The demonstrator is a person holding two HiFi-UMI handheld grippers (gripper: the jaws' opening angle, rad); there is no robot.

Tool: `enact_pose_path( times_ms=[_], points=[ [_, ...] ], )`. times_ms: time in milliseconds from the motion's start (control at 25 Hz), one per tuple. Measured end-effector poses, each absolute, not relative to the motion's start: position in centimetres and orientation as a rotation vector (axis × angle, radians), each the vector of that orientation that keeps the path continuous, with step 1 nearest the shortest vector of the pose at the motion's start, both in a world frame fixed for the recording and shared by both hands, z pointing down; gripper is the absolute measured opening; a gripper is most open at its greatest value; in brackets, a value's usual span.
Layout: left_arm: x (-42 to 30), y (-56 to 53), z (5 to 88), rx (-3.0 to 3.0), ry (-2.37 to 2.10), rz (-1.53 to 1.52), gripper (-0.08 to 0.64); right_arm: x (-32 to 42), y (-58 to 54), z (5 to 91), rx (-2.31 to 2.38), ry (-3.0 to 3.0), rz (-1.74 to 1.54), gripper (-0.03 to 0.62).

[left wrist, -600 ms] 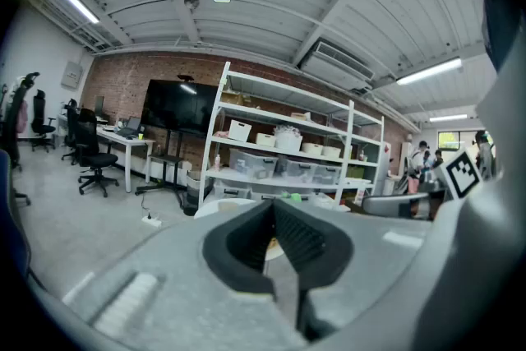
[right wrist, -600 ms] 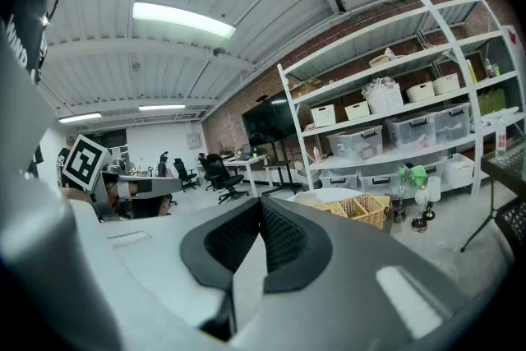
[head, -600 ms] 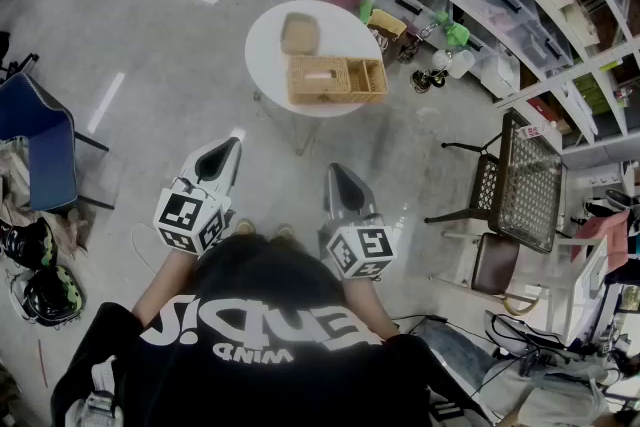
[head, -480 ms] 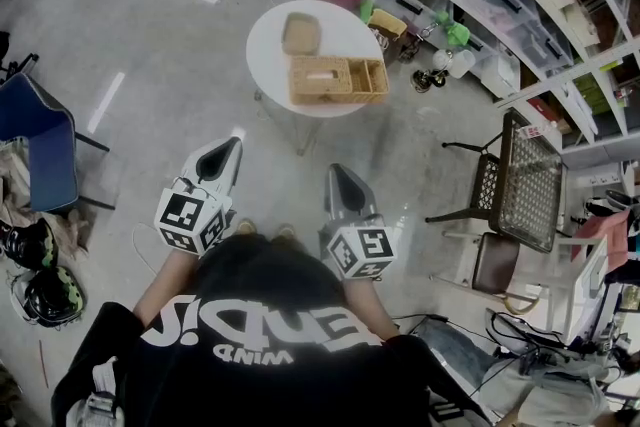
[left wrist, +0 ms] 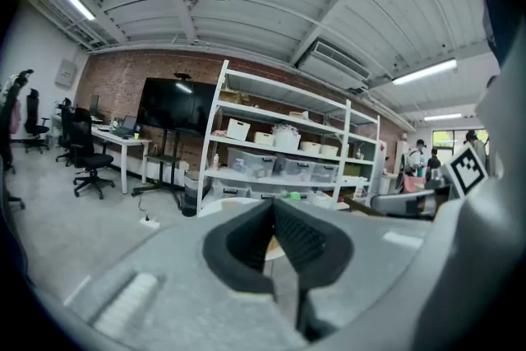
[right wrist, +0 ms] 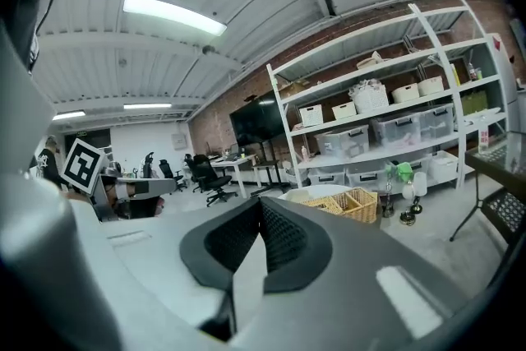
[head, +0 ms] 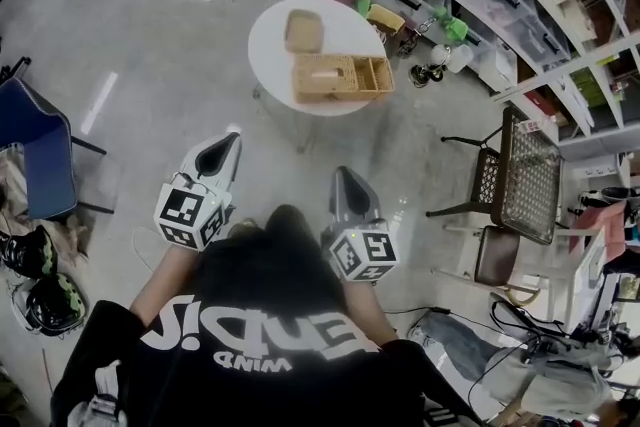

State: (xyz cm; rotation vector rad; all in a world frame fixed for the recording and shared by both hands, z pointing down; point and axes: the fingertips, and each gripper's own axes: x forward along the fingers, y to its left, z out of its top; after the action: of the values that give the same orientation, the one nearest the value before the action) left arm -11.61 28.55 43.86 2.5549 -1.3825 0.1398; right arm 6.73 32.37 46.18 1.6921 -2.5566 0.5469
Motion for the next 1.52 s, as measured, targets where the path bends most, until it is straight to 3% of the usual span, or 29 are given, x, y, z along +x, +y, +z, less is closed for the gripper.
enact_pose_path(
  times_ms=[520, 1520],
  points=[
    [-12.4, 21.1, 45.6, 2.562, -1.362, 0.135, 0.002, 6.0, 25.3, 47.6, 1.723, -2.545, 0.544, 0.000],
    [-9.2, -1.8, 43.6, 2.510, -1.428, 0.164, 0.002, 8.8, 0.8, 45.8, 1.623, -2.609, 0.594, 0.000]
  ],
)
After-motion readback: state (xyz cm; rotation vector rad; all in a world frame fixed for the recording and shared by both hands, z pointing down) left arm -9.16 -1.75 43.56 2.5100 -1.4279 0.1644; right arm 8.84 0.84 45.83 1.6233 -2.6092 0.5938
